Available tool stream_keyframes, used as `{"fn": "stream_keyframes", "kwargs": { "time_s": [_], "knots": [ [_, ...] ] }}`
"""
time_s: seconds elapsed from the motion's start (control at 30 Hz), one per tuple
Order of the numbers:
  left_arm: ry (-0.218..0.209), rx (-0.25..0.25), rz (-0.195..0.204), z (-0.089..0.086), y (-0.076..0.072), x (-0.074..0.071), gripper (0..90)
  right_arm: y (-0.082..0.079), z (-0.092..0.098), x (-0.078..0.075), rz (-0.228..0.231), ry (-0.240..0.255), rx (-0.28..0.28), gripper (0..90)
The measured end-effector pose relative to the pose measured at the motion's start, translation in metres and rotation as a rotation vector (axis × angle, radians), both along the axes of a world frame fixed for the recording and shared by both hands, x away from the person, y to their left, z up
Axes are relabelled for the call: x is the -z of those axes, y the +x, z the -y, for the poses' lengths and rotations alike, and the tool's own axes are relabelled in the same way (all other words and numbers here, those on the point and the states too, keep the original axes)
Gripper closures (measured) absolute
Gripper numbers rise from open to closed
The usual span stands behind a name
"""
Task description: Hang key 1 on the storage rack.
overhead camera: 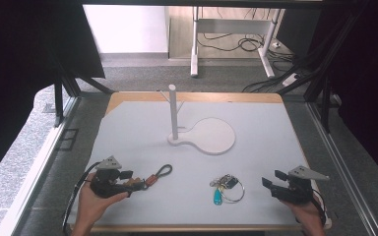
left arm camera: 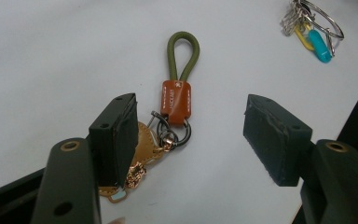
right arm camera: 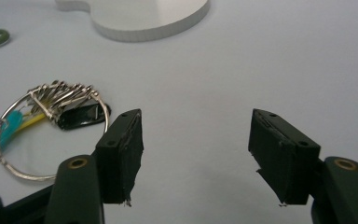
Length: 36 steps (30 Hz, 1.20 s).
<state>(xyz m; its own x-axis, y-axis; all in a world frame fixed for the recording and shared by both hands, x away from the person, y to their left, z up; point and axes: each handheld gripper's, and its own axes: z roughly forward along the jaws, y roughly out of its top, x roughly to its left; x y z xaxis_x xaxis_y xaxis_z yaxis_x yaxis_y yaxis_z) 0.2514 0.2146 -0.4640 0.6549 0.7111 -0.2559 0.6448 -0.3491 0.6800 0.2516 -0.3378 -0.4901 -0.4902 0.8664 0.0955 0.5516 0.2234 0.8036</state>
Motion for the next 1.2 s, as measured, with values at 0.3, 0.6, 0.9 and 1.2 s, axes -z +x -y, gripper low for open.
{"fn": "stream_keyframes", "kwargs": {
  "time_s": [0.3, 0.6, 0.9, 1.2],
  "knots": [
    [-0.005, 0.007, 0.056, 0.012, -0.002, -0.017, 36.7, 0.003, 0.002, -0.002, -0.002, -0.005, -0.019, 37.4],
    [0.048, 0.042, 0.015, 0.009, -0.004, -0.029, 36.2, -0.002, 0.013, -0.007, -0.003, 0.029, 0.010, 38.4],
    [0.128, 0.091, -0.046, 0.027, 0.017, -0.036, 35.9, -0.003, 0.018, -0.005, -0.006, 0.052, 0.005, 37.6],
    [0.168, 0.106, -0.082, 0.029, 0.028, -0.043, 38.2, -0.002, 0.012, -0.004, -0.011, 0.029, -0.007, 37.3]
  ]
}}
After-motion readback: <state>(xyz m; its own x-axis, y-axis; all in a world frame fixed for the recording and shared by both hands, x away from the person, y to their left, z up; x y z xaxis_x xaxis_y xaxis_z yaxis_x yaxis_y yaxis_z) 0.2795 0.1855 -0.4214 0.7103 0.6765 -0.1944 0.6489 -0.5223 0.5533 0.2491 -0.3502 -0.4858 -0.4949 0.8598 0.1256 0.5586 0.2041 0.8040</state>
